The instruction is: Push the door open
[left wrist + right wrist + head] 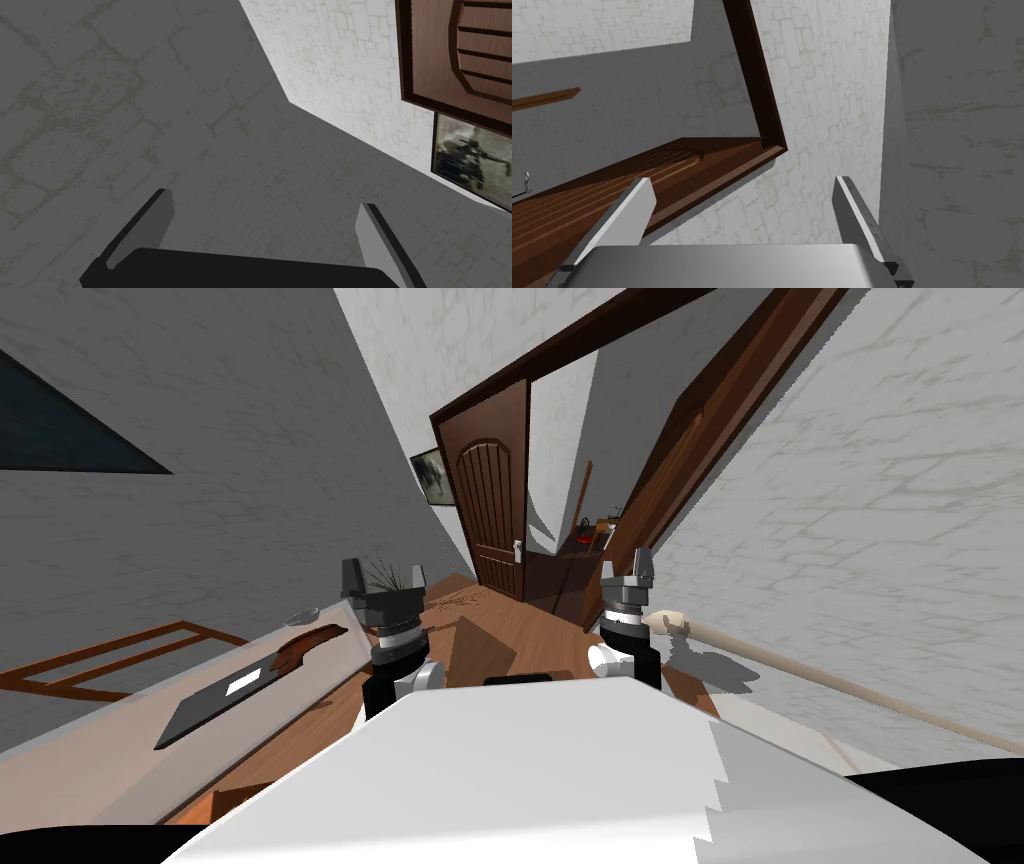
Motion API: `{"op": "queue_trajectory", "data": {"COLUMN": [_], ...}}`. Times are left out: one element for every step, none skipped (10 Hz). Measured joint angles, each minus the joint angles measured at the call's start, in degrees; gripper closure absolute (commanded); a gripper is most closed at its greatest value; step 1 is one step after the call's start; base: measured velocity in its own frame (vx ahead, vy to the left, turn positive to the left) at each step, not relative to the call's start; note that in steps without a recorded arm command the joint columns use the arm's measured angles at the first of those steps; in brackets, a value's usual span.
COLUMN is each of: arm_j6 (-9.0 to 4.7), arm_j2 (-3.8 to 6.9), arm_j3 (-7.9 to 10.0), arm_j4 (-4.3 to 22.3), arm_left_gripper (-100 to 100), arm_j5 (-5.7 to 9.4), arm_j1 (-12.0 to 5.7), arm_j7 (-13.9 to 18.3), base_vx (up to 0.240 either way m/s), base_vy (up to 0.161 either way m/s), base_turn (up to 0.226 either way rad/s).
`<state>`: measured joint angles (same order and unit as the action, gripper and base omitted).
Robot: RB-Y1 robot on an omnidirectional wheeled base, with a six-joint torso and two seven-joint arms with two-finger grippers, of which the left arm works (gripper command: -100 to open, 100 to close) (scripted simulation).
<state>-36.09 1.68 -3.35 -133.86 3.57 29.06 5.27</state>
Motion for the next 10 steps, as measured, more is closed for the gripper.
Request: {"op": "queue_trajectory", "data": {"arm_j6": [-0.3, -0.18, 0.25, 0.68, 0.5, 0.95, 1.28, 1.09, 0.97, 0.78], "arm_j2": [0.19, 0.36, 0.54, 0.82, 0.87, 1.15, 1.27, 1.58, 1.77, 1.85], "arm_j3": [-0.26, -0.3, -0.11, 0.02, -0.16, -0.17, -0.49, -0.32, -0.31, -0.48], "arm_j4": [0.88, 2.13, 3.13, 4.24, 6.27, 7.6, 8.63, 10.54, 12.26, 14.09], "arm_left_gripper": [-100, -100, -100, -100, -100, -100, -100, -100, -100, -100], "arm_j5": [-0.09, -0.1, -0.03, 0.05, -0.09, -0.06, -0.16, -0.07, -0.06, -0.14], "arm_j1": [-0.01, -0.92, -1.91, -2.76, -3.85, -4.89, -5.35, -6.36, -7.28, -8.14], "arm_j7": [-0.08, -0.08, -0.05, 0.01, -0.1, -0.13, -0.2, -0.12, -0.07, -0.13], "base_vx": [0.071, 0.048, 0.067, 0.077, 0.105, 0.111, 0.088, 0.08, 0.099, 0.096], "base_vy": [0.021, 0.021, 0.017, 0.022, 0.02, 0.022, 0.024, 0.03, 0.025, 0.031], "base_turn": [-0.052, -0.03, -0.046, -0.042, -0.047, -0.057, -0.053, -0.041, -0.043, -0.041]}}
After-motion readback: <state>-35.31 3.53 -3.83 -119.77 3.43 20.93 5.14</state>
